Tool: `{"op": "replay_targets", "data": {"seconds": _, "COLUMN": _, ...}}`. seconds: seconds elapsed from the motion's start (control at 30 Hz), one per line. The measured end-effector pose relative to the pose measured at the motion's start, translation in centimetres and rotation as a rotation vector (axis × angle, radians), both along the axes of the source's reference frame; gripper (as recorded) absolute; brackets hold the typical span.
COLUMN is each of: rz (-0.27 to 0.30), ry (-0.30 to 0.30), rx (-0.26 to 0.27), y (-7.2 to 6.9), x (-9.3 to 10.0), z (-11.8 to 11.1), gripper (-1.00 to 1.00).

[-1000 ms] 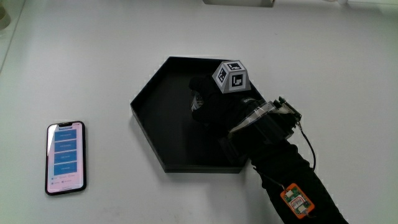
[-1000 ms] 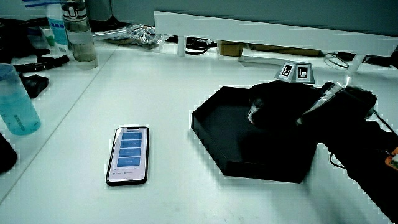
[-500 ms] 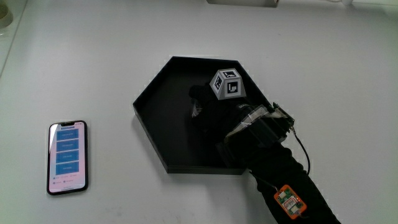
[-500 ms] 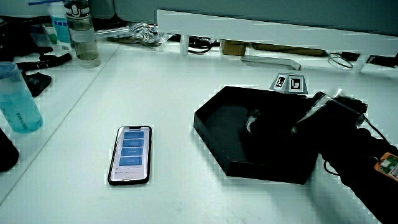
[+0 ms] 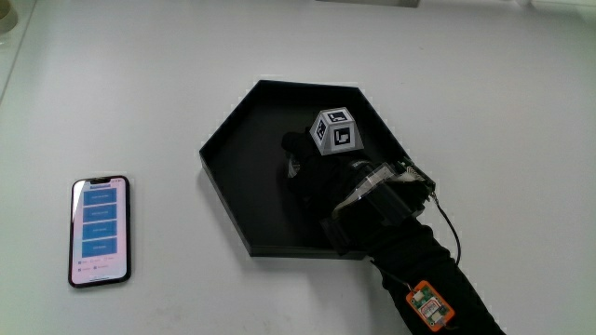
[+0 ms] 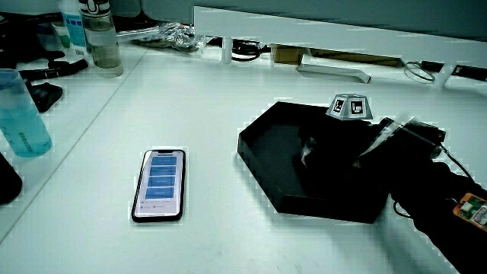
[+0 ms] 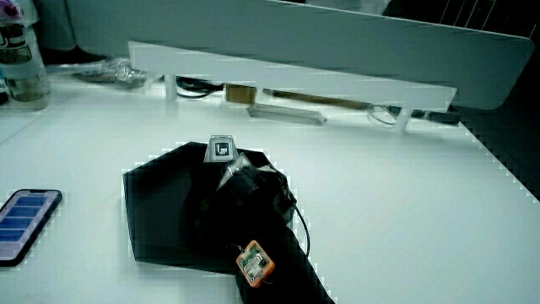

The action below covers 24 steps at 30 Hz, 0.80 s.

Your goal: Place paper clip into plate

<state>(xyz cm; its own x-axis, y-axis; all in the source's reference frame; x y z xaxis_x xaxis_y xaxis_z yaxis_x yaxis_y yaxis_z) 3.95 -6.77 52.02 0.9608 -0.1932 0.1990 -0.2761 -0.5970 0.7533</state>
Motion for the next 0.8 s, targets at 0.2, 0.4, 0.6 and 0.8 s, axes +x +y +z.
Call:
{"op": "replay_targets", "data": {"seconds": 0.2, "rz": -0.006, "ry": 0.065, "rx": -0.085, "y": 0.2, "x": 0.9, "z": 1.8, "gripper": -0.33}}
{"op": "replay_targets", "data": {"seconds": 0.4, "rz": 0.016, "ry": -0.001, "rx": -0.072, "y": 0.9, "x": 1.6, "z": 1.0, "gripper": -0.83}}
{"op": "replay_targets", "data": {"seconds": 0.6, "rz": 0.111, "ry": -0.098, "rx": 0.161, "y": 0.8, "x": 2.6, "z": -1.9, "gripper": -1.0}}
{"op": "replay_targets", "data": {"seconds": 0.8, "rz": 0.132, "ry": -0.141, "rx": 0.238, "y": 0.8, "x": 2.9, "z": -3.2, "gripper": -1.0}}
